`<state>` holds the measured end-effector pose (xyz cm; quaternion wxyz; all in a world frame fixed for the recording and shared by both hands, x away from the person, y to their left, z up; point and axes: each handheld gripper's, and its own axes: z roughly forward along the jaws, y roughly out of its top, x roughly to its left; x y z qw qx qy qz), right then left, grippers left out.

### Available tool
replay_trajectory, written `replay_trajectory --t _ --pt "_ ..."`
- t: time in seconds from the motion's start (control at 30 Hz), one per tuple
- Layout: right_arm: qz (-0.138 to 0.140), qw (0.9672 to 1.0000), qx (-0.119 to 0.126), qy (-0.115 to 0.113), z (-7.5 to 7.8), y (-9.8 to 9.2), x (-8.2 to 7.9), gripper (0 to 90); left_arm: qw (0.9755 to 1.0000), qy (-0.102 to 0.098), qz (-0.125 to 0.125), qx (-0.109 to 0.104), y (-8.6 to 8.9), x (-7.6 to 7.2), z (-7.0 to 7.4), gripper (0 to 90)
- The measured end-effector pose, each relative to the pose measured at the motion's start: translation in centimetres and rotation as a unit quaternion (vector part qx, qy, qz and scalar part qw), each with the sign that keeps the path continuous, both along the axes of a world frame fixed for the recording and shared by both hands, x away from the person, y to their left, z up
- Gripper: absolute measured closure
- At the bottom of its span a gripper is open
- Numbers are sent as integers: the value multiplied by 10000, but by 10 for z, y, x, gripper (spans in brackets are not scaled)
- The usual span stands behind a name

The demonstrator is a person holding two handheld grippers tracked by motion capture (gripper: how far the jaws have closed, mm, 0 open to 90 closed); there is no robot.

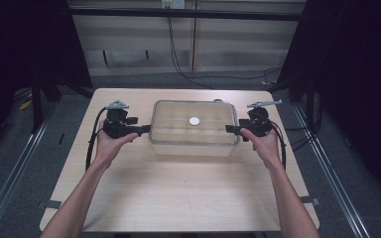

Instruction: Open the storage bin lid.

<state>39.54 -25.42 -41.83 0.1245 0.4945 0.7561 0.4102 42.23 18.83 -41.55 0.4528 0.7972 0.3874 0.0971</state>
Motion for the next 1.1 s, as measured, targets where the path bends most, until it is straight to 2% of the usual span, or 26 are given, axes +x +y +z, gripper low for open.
replay_trajectory --t 0.1,0.13,0.33,0.43,0.57,0.63,0.67,0.73,0.77,0.83,0.9,1.0,1.1 --pt "-111 9999 -103 69 -3 -1 4 275 10000 -10 -31 -27 -4 1 -1 288" --pt "-166 9997 -134 150 -8 -2 8 232 10000 5 -10 -44 -8 3 -3 284" --pt "-121 9991 -47 402 -19 2 14 194 9999 141 -64 65 -13 7 -13 263" --pt "-105 9992 -99 376 -18 8 15 148 9997 186 -117 71 -16 8 -15 258" --pt "-160 9991 -203 341 -18 12 16 137 9997 200 -102 52 -17 9 -18 250" --pt "-184 9990 -192 364 -18 12 17 135 9997 224 -85 63 -19 11 -20 243" --pt "-204 9987 -224 405 -19 13 19 133 9996 213 -55 184 -19 15 -23 242" --pt "-188 9984 -242 466 -22 14 21 122 9995 258 -63 156 -20 17 -24 239" --pt "-161 9984 -163 513 -23 14 22 126 9995 287 -44 102 -22 17 -25 240" --pt "-174 9982 -17 574 -26 14 24 127 9994 306 -83 160 -23 18 -27 241" --pt "-170 9982 30 576 -27 14 24 124 9995 301 -12 109 -24 19 -29 242" --pt "-182 9981 102 578 -29 16 27 97 9990 428 -140 46 -27 20 -32 230" --pt "-186 9980 112 589 -30 17 27 90 9990 398 -162 76 -28 21 -32 232"
